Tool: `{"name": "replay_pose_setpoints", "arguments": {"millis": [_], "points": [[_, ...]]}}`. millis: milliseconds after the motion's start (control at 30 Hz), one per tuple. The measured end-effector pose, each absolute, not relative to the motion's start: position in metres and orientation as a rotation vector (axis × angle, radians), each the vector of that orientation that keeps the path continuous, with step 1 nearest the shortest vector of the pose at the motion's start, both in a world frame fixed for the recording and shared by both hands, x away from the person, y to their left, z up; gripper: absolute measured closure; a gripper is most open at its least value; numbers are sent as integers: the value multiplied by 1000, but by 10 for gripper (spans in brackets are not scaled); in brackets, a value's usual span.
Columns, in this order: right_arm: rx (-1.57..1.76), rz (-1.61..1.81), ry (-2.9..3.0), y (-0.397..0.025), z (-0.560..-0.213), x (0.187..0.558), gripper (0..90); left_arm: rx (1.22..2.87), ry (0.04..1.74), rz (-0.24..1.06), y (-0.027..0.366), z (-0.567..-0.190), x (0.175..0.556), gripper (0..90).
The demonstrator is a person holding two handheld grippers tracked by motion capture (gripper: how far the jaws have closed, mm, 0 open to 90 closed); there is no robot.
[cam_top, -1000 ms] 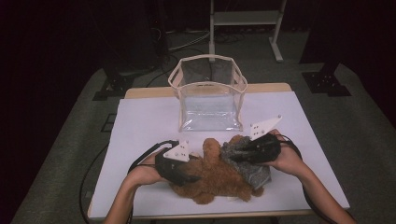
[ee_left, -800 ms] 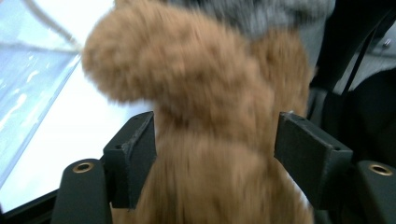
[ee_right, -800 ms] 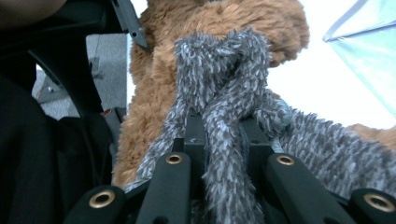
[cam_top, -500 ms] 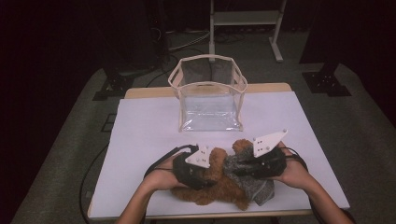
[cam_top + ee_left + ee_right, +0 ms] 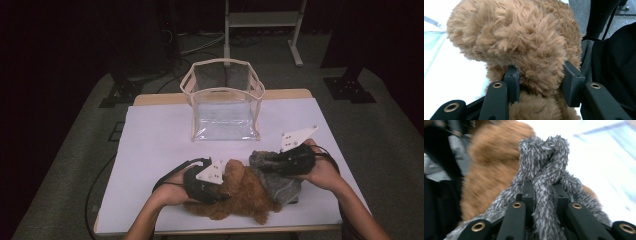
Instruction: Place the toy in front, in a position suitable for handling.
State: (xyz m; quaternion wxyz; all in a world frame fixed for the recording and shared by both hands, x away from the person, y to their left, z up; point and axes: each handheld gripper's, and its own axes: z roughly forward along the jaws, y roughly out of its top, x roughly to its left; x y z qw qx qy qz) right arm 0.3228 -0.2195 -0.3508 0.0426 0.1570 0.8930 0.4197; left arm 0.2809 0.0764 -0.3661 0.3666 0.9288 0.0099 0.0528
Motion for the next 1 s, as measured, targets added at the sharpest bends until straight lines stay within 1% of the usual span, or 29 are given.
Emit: {"name": "replay_pose_setpoints", "arguments": {"millis": [167, 433, 467, 633, 767, 833, 1000], "points": [[553, 1273, 2716, -235, -351, 332, 759, 2394, 6, 134, 77, -366, 281, 561], [548, 1293, 2736, -225, -352, 345, 758, 2391, -15, 136, 78, -366, 279, 556], [591, 1306, 2741, -231, -358, 352, 758, 2387, -12, 135, 77, -367, 278, 553], [651, 1340, 2727, -243, -361, 354, 760, 2393, -27, 134, 77, -366, 279, 552], [573, 1346, 2728, -231, -352, 347, 760, 2403, -46, 127, 76, -366, 278, 553], [512, 1352, 2750, -215, -347, 345, 759, 2398, -37, 125, 76, -366, 278, 553], [427, 1355, 2775, -197, -347, 343, 758, 2391, -31, 122, 77, -367, 279, 553]]}}
